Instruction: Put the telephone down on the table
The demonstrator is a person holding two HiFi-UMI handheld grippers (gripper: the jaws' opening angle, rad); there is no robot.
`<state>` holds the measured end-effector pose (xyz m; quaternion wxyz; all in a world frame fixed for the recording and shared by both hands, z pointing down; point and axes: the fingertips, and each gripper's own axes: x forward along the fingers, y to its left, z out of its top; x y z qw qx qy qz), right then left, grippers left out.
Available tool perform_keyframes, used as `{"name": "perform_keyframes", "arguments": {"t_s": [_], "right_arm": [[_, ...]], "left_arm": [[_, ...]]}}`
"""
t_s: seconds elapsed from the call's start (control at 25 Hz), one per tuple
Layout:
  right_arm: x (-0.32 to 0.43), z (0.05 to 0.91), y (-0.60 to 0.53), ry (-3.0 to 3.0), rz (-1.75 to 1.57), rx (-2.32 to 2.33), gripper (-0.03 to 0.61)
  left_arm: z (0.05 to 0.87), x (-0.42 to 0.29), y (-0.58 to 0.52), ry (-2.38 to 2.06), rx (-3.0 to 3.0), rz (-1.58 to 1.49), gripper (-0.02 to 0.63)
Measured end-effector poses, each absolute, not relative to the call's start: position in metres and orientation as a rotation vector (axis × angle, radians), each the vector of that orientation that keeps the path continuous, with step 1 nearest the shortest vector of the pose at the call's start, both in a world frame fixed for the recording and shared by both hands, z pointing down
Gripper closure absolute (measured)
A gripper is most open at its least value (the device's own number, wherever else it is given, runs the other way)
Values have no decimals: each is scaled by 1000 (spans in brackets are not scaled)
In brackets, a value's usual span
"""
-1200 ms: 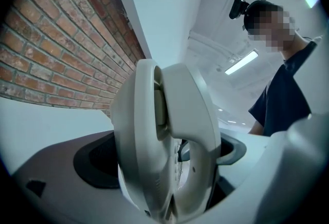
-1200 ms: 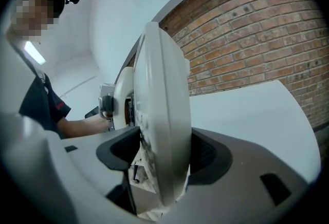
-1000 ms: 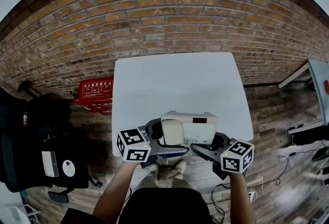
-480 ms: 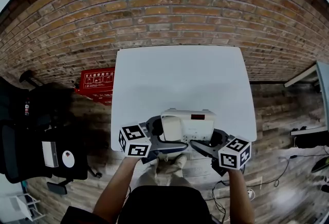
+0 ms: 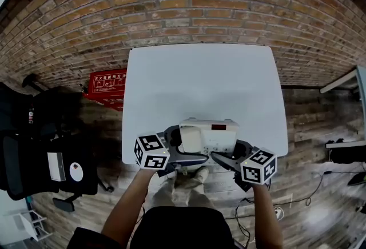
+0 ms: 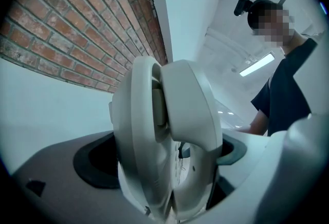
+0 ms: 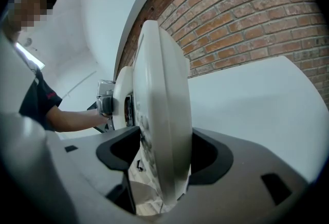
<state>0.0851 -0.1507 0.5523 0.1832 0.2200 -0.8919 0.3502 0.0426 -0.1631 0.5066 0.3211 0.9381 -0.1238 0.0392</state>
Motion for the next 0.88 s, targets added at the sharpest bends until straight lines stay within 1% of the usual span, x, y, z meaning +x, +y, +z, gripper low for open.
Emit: {"name": "perform_keyframes", "arguments": {"t_s": [0.2,0.88], "right_arm": [[88,567,-155,-2502,1008,604,302],[93,614,-161,-2474,1091,577,302]], "left_arm": [[523,44,-168,-341,2418,79,104],[573,51,-177,-350,2343,178,104]]}}
